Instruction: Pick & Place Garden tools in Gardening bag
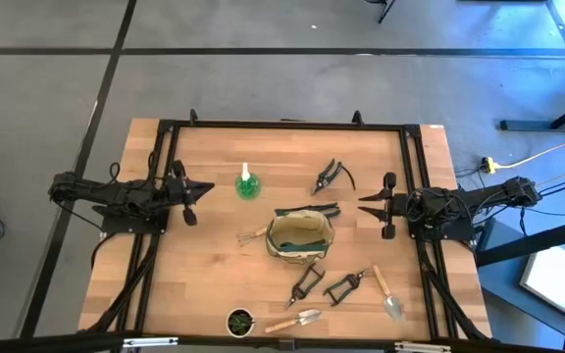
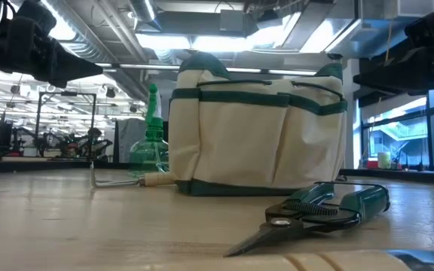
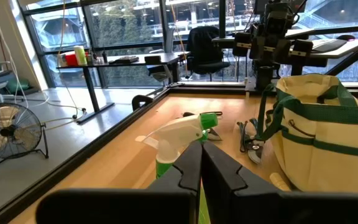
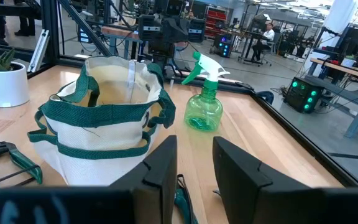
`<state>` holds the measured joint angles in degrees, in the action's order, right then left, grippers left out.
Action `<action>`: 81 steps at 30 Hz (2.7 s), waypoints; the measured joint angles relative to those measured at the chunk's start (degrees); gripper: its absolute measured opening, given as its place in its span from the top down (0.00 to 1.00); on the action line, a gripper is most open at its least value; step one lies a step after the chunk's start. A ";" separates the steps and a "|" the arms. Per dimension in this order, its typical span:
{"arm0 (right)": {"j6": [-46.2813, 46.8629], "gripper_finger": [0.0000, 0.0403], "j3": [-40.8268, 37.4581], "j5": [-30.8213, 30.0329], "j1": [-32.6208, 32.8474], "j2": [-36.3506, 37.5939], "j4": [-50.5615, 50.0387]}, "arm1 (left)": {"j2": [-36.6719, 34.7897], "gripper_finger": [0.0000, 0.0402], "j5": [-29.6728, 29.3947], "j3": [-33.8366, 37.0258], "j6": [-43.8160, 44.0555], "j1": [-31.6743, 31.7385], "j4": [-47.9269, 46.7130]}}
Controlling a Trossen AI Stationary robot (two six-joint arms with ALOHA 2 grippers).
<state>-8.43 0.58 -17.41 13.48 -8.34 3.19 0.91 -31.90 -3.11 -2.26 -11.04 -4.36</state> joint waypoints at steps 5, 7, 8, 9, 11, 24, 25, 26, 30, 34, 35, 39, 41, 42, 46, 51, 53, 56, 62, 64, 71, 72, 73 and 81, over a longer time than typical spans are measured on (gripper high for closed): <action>0.00 0.74 0.00 0.02 0.01 0.00 0.01 | -0.01 0.99 0.01 0.00 0.00 0.00 0.00; 0.00 0.74 0.00 0.02 0.01 0.00 -0.01 | -0.02 0.99 0.00 0.00 0.00 0.01 0.00; 0.00 0.74 0.00 0.02 -0.01 0.00 -0.01 | -0.02 0.99 0.01 0.00 0.00 0.00 0.00; 0.00 0.74 0.00 0.02 0.00 0.00 -0.01 | -0.01 0.99 0.01 0.00 0.00 0.01 0.01; 0.00 0.74 0.00 0.01 0.01 0.00 0.01 | -0.01 0.99 0.02 0.00 0.00 0.01 0.01; 0.00 0.74 0.00 0.00 0.00 0.00 0.01 | -0.01 0.99 0.00 0.00 0.00 0.01 0.01; 0.00 0.74 0.00 0.01 0.01 0.00 -0.01 | -0.02 0.99 0.01 0.00 0.00 0.00 0.01; 0.00 0.74 0.00 0.02 0.01 0.00 -0.01 | -0.01 0.99 0.01 0.00 0.00 0.02 0.00; 0.00 0.74 0.00 0.02 0.01 0.00 0.01 | -0.01 0.99 0.00 0.00 0.00 0.01 0.02; 0.00 0.74 0.00 0.00 0.01 0.00 0.01 | 0.00 0.99 0.00 0.00 0.00 0.02 0.01; 0.00 0.74 0.00 0.00 0.01 0.00 0.00 | -0.01 0.99 0.00 0.00 0.00 0.02 0.01; 0.00 0.74 0.00 0.00 0.01 0.00 0.00 | -0.02 0.99 0.02 0.00 0.00 0.02 0.00; 0.00 0.74 0.00 0.02 0.01 0.00 -0.01 | -0.02 0.99 0.00 0.00 0.00 0.00 0.00; 0.00 0.74 0.00 0.02 0.01 0.00 0.01 | -0.02 0.99 0.00 0.00 0.00 0.02 0.01; 0.00 0.74 0.00 0.02 0.01 0.00 0.00 | -0.02 0.99 0.00 0.09 0.00 0.00 0.89; -0.22 0.74 0.00 0.00 -0.01 0.00 0.01 | -0.01 0.99 1.74 0.26 4.29 0.02 9.81; -3.51 0.74 0.00 -0.13 0.00 0.00 0.23 | 0.04 0.99 4.72 0.26 8.15 0.02 14.11; -11.97 0.74 0.00 -0.13 -0.01 0.00 2.62 | 0.70 0.99 13.28 0.22 9.37 0.02 20.05; -13.92 0.74 0.00 -0.11 -0.01 0.00 7.17 | 8.02 0.99 31.57 0.17 -0.13 0.00 38.69; -14.30 0.74 0.00 -0.11 -0.01 0.00 10.75 | 11.74 0.99 35.13 0.17 -4.36 0.00 48.03; -19.07 0.74 0.00 9.22 -0.01 0.00 33.52 | 23.80 0.99 43.11 -1.47 -8.54 0.03 74.43; -19.17 0.74 0.00 11.23 -0.01 0.00 36.75 | 24.97 0.99 43.08 -2.57 -8.70 0.04 75.34; -19.41 0.74 0.00 13.54 -0.01 0.00 40.43 | 26.12 0.99 43.07 -3.89 -8.64 0.03 75.43; -20.94 0.74 0.00 24.18 -0.01 0.00 55.34 | 38.19 0.99 43.15 -13.74 -4.01 0.02 73.01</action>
<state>-29.36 0.58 6.77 13.47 -8.34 58.53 39.10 11.25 -16.85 -6.27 -11.03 68.65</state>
